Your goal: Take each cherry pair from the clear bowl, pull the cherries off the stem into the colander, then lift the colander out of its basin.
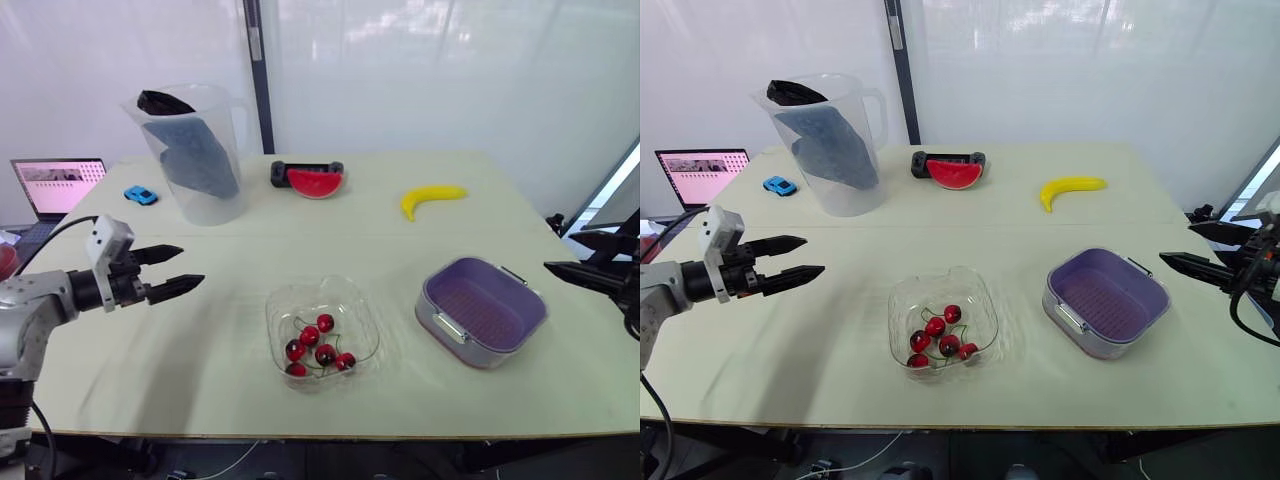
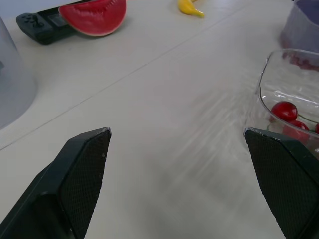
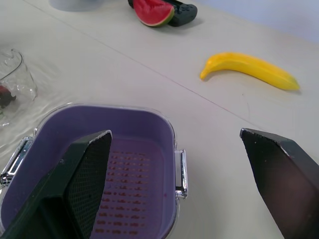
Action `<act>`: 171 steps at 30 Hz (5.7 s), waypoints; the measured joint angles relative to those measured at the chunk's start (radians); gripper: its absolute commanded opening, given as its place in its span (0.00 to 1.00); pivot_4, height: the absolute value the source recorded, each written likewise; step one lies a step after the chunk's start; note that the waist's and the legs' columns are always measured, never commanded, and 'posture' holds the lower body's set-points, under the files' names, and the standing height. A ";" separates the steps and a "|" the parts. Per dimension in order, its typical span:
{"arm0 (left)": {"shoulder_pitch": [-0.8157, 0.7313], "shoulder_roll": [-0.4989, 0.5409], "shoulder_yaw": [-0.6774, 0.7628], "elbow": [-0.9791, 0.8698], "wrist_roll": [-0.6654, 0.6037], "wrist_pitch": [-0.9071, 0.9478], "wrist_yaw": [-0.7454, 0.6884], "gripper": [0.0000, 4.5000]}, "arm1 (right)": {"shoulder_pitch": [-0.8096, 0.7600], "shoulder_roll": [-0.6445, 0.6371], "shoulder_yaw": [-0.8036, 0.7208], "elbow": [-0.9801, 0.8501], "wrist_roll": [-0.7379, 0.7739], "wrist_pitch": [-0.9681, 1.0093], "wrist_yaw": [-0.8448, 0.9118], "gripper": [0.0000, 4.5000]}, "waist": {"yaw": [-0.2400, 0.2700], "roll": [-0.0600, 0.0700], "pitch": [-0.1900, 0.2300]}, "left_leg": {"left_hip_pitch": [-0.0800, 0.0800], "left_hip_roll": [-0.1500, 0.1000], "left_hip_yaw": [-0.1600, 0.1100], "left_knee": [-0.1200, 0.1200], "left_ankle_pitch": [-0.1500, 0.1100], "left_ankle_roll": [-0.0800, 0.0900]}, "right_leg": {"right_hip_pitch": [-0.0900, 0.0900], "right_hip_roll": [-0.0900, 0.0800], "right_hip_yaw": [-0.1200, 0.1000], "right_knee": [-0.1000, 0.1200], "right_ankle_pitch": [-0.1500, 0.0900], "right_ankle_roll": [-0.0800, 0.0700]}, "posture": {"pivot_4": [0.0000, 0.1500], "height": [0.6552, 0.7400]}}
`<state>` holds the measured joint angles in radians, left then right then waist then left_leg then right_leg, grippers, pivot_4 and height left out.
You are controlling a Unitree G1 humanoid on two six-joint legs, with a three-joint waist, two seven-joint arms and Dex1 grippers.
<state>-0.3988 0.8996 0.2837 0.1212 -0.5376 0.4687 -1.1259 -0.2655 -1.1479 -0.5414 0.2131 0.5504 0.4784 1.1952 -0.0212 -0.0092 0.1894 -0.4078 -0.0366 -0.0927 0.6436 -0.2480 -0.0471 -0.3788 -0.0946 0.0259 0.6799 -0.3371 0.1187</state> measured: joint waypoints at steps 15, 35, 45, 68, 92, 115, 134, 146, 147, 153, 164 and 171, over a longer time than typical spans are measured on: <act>0.004 0.006 0.059 -0.191 -0.132 0.145 0.044 1.00 | -0.129 0.044 0.229 -0.404 0.088 0.279 -0.164 0.98 | -0.001 0.000 0.000 | -0.001 0.000 -0.001 0.000 0.000 0.001 | -0.002 -0.001 0.001 0.001 0.000 0.000 | 1.00 1.00; 0.262 0.039 0.162 -0.488 -0.318 0.235 0.022 1.00 | -0.656 0.406 0.842 -0.663 0.097 0.718 -0.420 0.98 | -0.003 -0.001 0.000 | -0.003 0.000 -0.001 -0.001 0.000 0.000 | -0.008 -0.001 0.003 0.003 0.000 0.000 | 1.00 1.00; 0.285 0.033 0.142 -0.409 -0.235 0.142 0.016 1.00 | -0.739 0.440 1.153 -0.648 -0.086 0.674 -0.392 0.98 | 0.000 -0.001 0.000 | -0.004 0.000 -0.001 0.000 0.000 0.000 | -0.010 -0.002 0.003 0.003 0.000 0.000 | 1.00 1.00; 0.390 0.029 0.172 -0.491 -0.281 0.201 0.106 1.00 | -0.764 0.616 1.331 -0.417 -0.324 0.722 -0.452 0.68 | -0.022 -0.001 0.000 | -0.004 0.000 -0.002 -0.002 0.000 0.000 | -0.011 -0.002 0.003 0.003 0.000 0.000 | 1.00 1.00; 0.332 0.020 0.132 -0.471 -0.278 0.193 0.118 1.00 | -0.805 0.575 1.252 -0.478 -0.347 0.764 -0.377 0.22 | -0.021 -0.001 0.000 | -0.004 -0.001 -0.002 -0.002 0.000 0.000 | -0.011 -0.002 0.003 0.003 0.000 0.000 | 1.00 1.00; -0.323 -0.266 0.042 -0.144 -0.450 0.382 0.297 1.00 | -0.617 0.529 1.015 -0.533 -0.981 -0.176 -0.869 0.22 | -0.020 -0.005 -0.001 | -0.010 -0.004 -0.001 0.001 0.006 -0.010 | -0.015 -0.002 0.001 0.007 0.000 0.000 | 1.00 1.00; -0.566 -0.407 -0.105 -0.056 -0.381 0.433 0.434 1.00 | -0.476 0.619 0.968 -0.583 -1.336 -0.266 -0.835 0.22 | -0.023 -0.005 -0.002 | -0.010 -0.004 0.000 0.002 0.006 -0.011 | -0.015 0.001 0.002 0.008 0.000 0.000 | 1.00 1.00; -0.579 -0.386 -0.151 -0.079 -0.333 0.485 0.442 0.01 | -0.462 0.649 0.937 -0.580 -1.388 -0.319 -0.801 0.21 | -0.021 -0.005 -0.002 | -0.010 -0.004 -0.001 0.002 0.006 -0.011 | -0.014 0.001 0.002 0.008 0.000 0.000 | 1.00 1.00; -0.579 -0.388 -0.151 -0.080 -0.330 0.485 0.443 0.01 | -0.457 0.656 0.930 -0.580 -1.380 -0.319 -0.795 0.21 | -0.021 -0.005 -0.002 | -0.010 -0.004 -0.001 0.002 0.006 -0.011 | -0.014 0.001 0.002 0.008 0.000 0.000 | 1.00 1.00; -0.580 -0.397 -0.151 -0.081 -0.324 0.487 0.446 0.00 | -0.432 0.696 0.887 -0.581 -1.306 -0.318 -0.750 0.31 | -0.023 -0.005 -0.002 | -0.010 -0.003 -0.001 0.002 0.006 -0.011 | -0.014 0.001 0.001 0.008 0.000 0.000 | 1.00 1.00; -0.588 -0.396 -0.153 -0.072 -0.301 0.483 0.407 0.00 | -0.310 0.676 0.748 -0.620 -1.081 -0.318 -0.646 0.98 | -0.021 -0.006 -0.001 | -0.010 -0.004 -0.001 0.002 0.006 -0.011 | -0.013 0.001 0.001 0.007 0.000 0.000 | 1.00 1.00; -0.554 -0.334 -0.233 -0.084 -0.246 0.408 0.209 0.00 | -0.342 0.676 0.431 -0.725 -0.390 0.100 -0.335 0.98 | -0.022 -0.005 -0.001 | -0.009 -0.003 -0.003 0.002 0.006 -0.010 | -0.012 0.002 0.000 0.007 0.000 0.000 | 1.00 1.00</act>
<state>-0.9523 0.5661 0.0510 0.0375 -0.7840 0.8770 -0.9172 -0.6076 -0.4715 -0.1107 -0.5123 0.1601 0.5785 0.8603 -0.0434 -0.0143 0.1882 -0.4167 -0.0391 -0.0954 0.6454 -0.2421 -0.0575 -0.3909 -0.0931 0.0264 0.6871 -0.3367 0.1185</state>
